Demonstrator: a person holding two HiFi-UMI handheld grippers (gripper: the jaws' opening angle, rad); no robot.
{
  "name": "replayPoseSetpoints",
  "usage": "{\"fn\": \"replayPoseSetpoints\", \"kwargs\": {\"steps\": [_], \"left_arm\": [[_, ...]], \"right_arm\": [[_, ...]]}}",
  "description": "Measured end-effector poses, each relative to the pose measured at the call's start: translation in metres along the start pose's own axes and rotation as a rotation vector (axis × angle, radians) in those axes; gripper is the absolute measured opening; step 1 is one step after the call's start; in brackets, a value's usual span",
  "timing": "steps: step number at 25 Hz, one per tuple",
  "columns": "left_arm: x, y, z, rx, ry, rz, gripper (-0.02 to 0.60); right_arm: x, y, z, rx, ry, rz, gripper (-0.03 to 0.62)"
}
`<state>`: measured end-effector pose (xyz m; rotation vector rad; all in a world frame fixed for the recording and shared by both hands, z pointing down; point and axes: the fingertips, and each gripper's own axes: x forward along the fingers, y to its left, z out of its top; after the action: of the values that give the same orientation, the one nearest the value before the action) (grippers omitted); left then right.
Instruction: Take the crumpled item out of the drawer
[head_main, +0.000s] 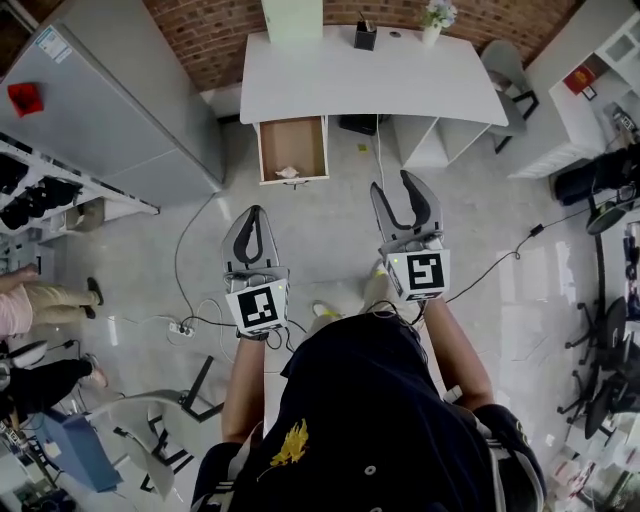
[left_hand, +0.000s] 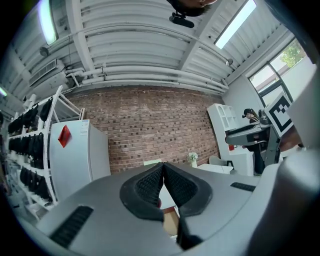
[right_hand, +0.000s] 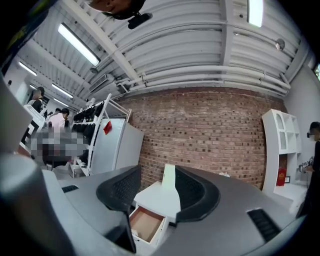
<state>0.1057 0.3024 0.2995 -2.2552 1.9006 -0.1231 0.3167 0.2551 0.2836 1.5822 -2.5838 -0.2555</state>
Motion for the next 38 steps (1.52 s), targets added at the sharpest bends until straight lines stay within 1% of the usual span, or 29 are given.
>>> {"fn": "replayPoseSetpoints", "kwargs": {"steps": [2, 4, 8, 13, 16, 18, 19, 23, 24, 27, 28, 33, 36, 38], "left_arm": [[-0.009, 0.013, -0.007, 0.012, 0.011, 0.027, 0.018], [-0.018, 0.026, -0.012, 0.004, 0.019, 0.057, 0.018], [-0.022, 0.047, -0.019, -0.005, 0.029, 0.076, 0.018], [-0.026, 0.078, -0.033, -0.022, 0.094, 0.067, 0.018], [-0.019, 0.094, -0.04, -0.033, 0.107, 0.077, 0.018], [-0.01, 0.103, -0.045, -0.053, 0.109, 0.093, 0.018], [-0.004, 0.107, -0.048, -0.062, 0.111, 0.1, 0.018], [0.027, 0.125, -0.064, -0.031, 0.131, 0.087, 0.018], [0.038, 0.131, -0.064, -0.033, 0.125, 0.091, 0.018], [0.077, 0.155, -0.059, -0.069, 0.112, 0.115, 0.018], [0.09, 0.163, -0.062, -0.066, 0.117, 0.11, 0.018], [0.159, 0.198, -0.077, -0.07, 0.162, 0.1, 0.018], [0.201, 0.211, -0.094, -0.055, 0.203, 0.077, 0.018], [0.222, 0.219, -0.104, -0.037, 0.234, 0.066, 0.018]], "right_arm": [[0.004, 0.007, -0.004, 0.016, 0.011, 0.009, 0.25], [0.008, 0.016, -0.006, 0.019, 0.012, 0.024, 0.259], [0.024, 0.03, 0.002, -0.001, 0.009, 0.042, 0.259], [0.049, 0.048, 0.003, -0.003, 0.055, 0.06, 0.259], [0.069, 0.059, 0.002, -0.016, 0.066, 0.086, 0.259], [0.084, 0.066, -0.003, -0.023, 0.074, 0.101, 0.259], [0.093, 0.069, -0.007, -0.025, 0.078, 0.108, 0.259], [0.134, 0.075, -0.02, -0.016, 0.089, 0.124, 0.259], [0.147, 0.075, -0.023, -0.009, 0.091, 0.125, 0.259], [0.192, 0.075, -0.032, 0.011, 0.098, 0.124, 0.259], [0.208, 0.075, -0.035, 0.018, 0.103, 0.124, 0.259], [0.287, 0.07, -0.054, 0.053, 0.146, 0.12, 0.259], [0.328, 0.063, -0.07, 0.065, 0.176, 0.125, 0.259], [0.352, 0.061, -0.088, 0.057, 0.217, 0.14, 0.259]]}}
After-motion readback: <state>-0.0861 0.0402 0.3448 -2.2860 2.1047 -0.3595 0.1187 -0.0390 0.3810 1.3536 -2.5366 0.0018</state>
